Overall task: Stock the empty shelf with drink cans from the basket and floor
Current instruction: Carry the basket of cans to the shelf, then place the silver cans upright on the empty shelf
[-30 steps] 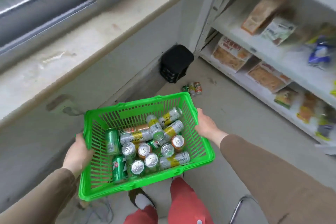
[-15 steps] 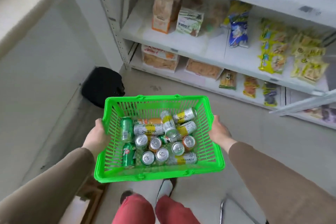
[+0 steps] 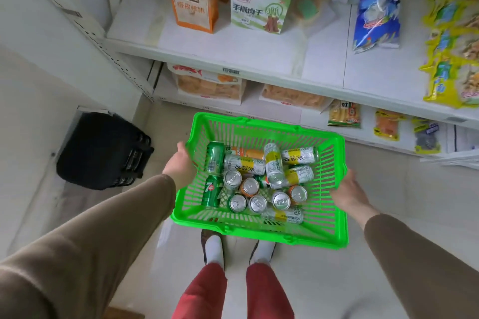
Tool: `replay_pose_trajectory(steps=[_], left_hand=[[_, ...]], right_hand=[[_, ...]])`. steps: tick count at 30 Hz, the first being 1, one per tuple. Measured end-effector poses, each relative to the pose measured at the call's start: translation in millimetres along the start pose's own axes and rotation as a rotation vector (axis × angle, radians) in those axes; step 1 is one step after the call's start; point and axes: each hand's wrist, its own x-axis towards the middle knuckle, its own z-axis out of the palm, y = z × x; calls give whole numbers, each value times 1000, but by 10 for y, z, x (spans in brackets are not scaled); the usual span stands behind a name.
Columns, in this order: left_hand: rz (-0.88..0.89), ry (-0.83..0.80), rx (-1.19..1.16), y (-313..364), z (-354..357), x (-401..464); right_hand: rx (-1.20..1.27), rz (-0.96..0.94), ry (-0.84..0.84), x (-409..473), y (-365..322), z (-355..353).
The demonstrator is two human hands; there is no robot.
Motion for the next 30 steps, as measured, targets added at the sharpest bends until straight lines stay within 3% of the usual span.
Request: replay_pose_trajectory(steps=[8, 16, 24, 27, 28, 30], left_hand=[[-18, -86, -73, 248, 586, 1225], [-67, -112, -142, 209, 1039, 1817], [-30, 103, -111, 79, 1317, 1789], [223, 326, 64, 174, 1459, 1607], [337, 333, 91, 219, 1528, 1549], [444, 234, 98, 259, 1738, 1468]], right_hand=[[56, -1, -44, 1393, -85, 462], [71, -13, -54, 2160, -128, 852], [99, 1, 83, 2148, -69, 1095], [-74, -291, 330, 2013, -270, 1219], [-80, -443, 370, 1948, -392, 1300], [11, -652, 284, 1763, -684, 1522]])
